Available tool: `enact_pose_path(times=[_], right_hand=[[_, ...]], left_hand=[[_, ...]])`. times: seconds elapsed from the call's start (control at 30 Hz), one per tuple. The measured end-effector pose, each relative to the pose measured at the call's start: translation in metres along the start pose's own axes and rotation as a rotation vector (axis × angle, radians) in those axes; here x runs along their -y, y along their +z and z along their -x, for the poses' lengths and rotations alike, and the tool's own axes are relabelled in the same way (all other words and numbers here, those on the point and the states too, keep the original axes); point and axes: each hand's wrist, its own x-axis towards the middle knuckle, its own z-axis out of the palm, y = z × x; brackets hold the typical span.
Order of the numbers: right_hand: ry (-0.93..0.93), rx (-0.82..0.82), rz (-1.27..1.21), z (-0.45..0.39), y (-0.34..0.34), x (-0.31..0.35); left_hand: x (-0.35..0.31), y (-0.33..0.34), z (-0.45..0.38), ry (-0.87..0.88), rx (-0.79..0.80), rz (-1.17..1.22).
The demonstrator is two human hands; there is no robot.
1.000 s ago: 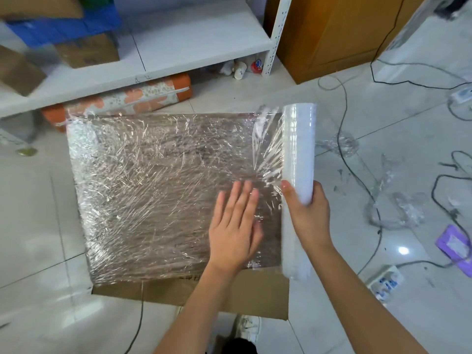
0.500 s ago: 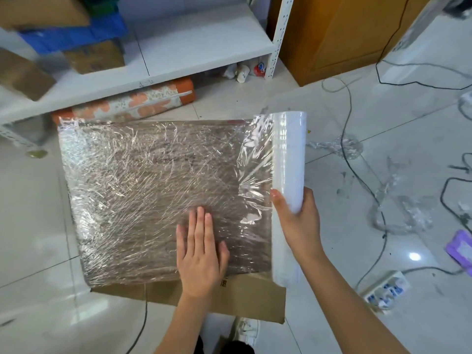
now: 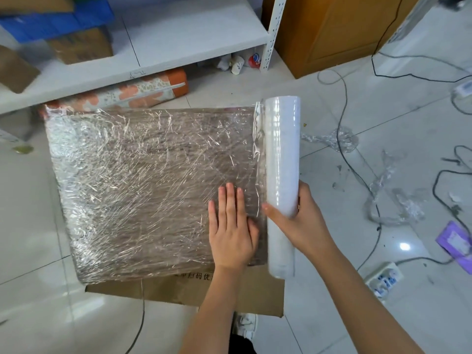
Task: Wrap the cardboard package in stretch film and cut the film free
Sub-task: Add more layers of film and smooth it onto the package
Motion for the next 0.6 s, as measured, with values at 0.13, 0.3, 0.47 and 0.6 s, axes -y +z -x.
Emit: enact_pose_path(times=[0.13, 0.3, 0.47, 0.6], right_hand=[[0.000, 0.015, 0.155, 0.001, -0.010, 0.010], [0.046, -0.068, 0.303, 0.008, -0.018, 0.026], [0.136, -0.114, 0.254, -0.007, -0.023, 0.028], [0.172, -0.083, 0.093, -0.022, -0.021, 0.021]], left_hand=[[0.000, 0.000, 0.001, 0.005, 0.016, 0.012], [0.002, -0.003, -0.008, -0.007, 0.037, 0.038], [0.002, -0.004, -0.012, -0.010, 0.072, 0.048], [0.002, -0.003, -0.014, -0.011, 0.085, 0.044]])
